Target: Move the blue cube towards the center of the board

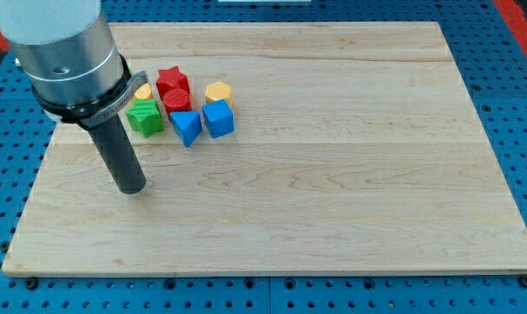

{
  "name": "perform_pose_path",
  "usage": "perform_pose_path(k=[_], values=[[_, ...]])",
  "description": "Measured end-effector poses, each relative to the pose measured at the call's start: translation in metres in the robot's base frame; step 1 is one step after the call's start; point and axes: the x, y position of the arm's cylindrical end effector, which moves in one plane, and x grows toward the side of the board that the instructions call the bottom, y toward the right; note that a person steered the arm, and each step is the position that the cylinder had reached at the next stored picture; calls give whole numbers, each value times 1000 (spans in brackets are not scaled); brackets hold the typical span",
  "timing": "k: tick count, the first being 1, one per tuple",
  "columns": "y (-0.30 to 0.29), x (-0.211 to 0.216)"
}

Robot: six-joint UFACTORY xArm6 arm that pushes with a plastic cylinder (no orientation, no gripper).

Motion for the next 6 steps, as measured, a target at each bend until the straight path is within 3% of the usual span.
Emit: perform_pose_path(k=[1,2,3,6], values=[[-56,1],[-107,-32],[-92,-68],[113,-97]])
